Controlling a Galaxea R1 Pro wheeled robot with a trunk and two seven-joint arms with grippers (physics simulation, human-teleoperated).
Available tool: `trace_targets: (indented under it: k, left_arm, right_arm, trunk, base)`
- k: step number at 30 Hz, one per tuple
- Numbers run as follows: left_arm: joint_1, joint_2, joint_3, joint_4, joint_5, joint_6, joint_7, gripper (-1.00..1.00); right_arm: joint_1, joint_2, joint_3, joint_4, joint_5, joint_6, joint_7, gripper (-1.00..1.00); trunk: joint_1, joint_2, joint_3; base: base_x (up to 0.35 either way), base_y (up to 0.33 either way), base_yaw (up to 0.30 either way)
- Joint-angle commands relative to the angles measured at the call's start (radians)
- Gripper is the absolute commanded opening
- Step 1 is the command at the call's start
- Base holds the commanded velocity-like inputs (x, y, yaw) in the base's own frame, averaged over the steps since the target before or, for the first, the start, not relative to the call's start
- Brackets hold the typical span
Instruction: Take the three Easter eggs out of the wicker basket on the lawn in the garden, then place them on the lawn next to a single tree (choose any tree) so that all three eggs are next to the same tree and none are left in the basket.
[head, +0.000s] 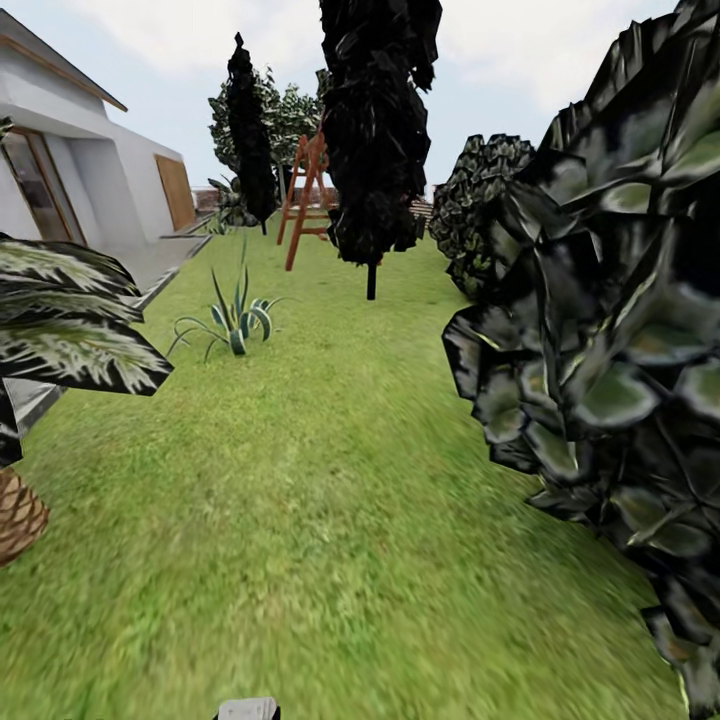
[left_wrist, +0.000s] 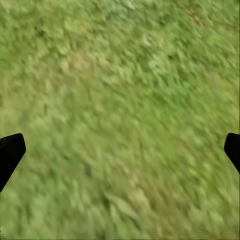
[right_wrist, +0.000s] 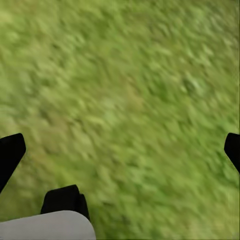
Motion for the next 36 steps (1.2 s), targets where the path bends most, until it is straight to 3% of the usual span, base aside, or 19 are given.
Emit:
trace_targets:
  k: [1,16,24,36]
  left_arm:
    - [-0.001,0.000,0.001,0.001,0.001,-0.003,0.001,1.00]
    - [-0.001,0.000,0.001,0.001,0.001,-0.003,0.001,1.00]
    - [-0.001,0.000,0.001,0.001,0.001,-0.003,0.001,1.00]
    - [-0.001,0.000,0.001,0.001,0.001,-0.003,0.001,1.00]
  right_arm:
    - [0.000,0.000,-0.002,0.000,0.000,-0.003,0.000,1.00]
    - [0.000,0.000,-0.002,-0.001,0.000,-0.003,-0.001,1.00]
    - [0.000,0.000,-0.002,-0.001,0.000,-0.004,0.000,1.00]
    - [0.000,0.000,-0.002,-0.001,0.000,-0.004,0.000,1.00]
  trunk:
    - [0.000,0.000,-0.001]
    - [0.000,0.000,-0.002]
    - [0.000,0.000,-0.002]
    - [0.000,0.000,-0.002]
  base:
    - [0.325,0.000,0.183]
    - [0.328,0.000,0.025]
    - [0.329,0.000,0.228]
    - [0.329,0.000,0.055]
